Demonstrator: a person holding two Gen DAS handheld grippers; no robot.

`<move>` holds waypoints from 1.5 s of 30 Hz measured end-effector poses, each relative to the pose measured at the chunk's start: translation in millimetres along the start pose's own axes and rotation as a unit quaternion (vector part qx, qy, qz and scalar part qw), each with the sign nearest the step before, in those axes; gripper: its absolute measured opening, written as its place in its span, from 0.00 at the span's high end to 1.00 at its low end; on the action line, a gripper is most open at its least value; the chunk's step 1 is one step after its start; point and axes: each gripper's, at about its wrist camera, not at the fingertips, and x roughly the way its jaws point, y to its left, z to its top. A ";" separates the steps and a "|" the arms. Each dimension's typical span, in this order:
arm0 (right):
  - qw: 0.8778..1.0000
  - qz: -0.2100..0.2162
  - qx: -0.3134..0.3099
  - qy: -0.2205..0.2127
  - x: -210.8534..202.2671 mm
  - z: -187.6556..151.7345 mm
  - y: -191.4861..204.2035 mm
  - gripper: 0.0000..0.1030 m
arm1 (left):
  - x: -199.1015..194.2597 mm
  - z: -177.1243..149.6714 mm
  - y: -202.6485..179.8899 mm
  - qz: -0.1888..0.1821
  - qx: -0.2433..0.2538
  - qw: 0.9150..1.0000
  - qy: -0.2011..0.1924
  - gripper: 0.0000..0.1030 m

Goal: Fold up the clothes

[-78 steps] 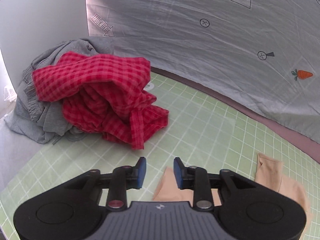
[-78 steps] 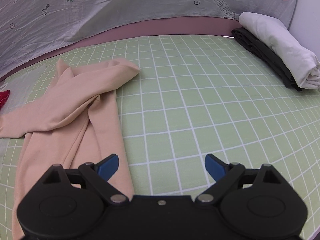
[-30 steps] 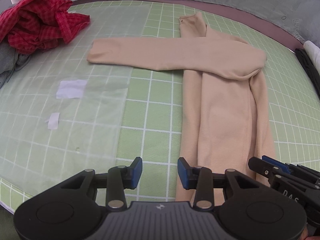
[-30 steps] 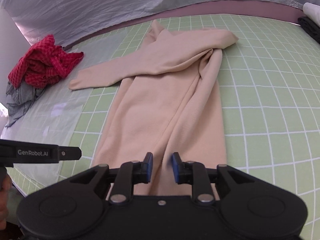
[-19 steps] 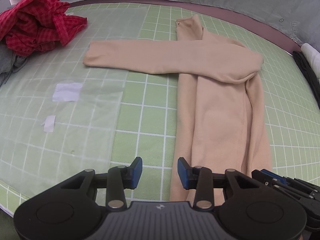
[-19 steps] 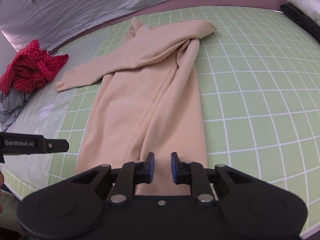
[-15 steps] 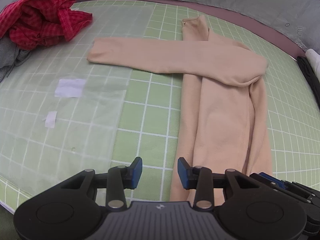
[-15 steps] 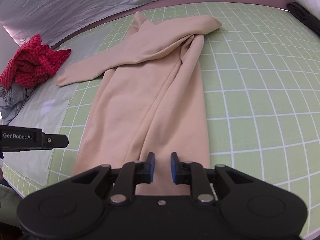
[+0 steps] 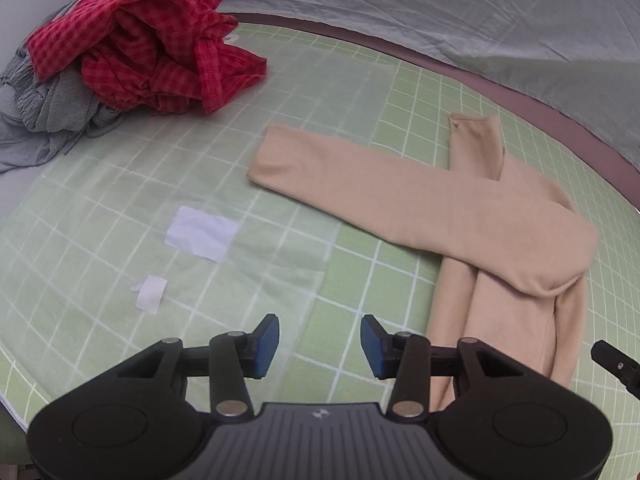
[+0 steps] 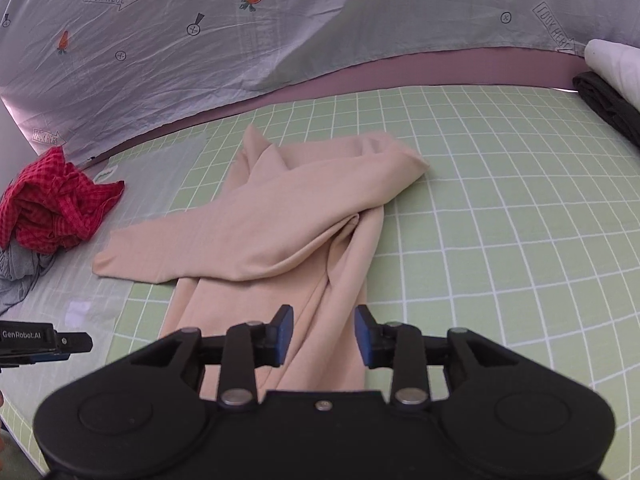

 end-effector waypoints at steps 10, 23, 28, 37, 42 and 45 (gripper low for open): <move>1.000 -0.031 0.001 0.005 66.2 62.0 -14.5 0.60 | 51.1 83.0 28.9 0.042 -0.064 0.997 -0.013 0.46; 0.999 -0.030 -0.037 0.011 94.7 80.4 -5.6 0.90 | 106.5 112.6 22.0 0.053 -0.045 0.997 0.021 0.55; 0.998 -0.029 -0.046 -0.008 84.9 85.4 -1.5 0.92 | 103.6 106.0 23.1 0.049 -0.046 0.998 -0.004 0.91; 0.997 -0.015 -0.049 -0.058 65.3 101.8 6.3 0.95 | 61.0 112.9 34.7 0.023 -0.088 0.993 -0.079 0.97; 0.993 -0.001 -0.072 -0.092 60.6 121.6 22.2 0.95 | 17.9 126.4 43.1 0.024 -0.111 0.983 -0.142 0.98; 0.993 0.010 -0.077 -0.094 73.3 130.7 29.1 0.95 | 5.9 128.9 55.8 0.030 -0.143 0.976 -0.160 0.98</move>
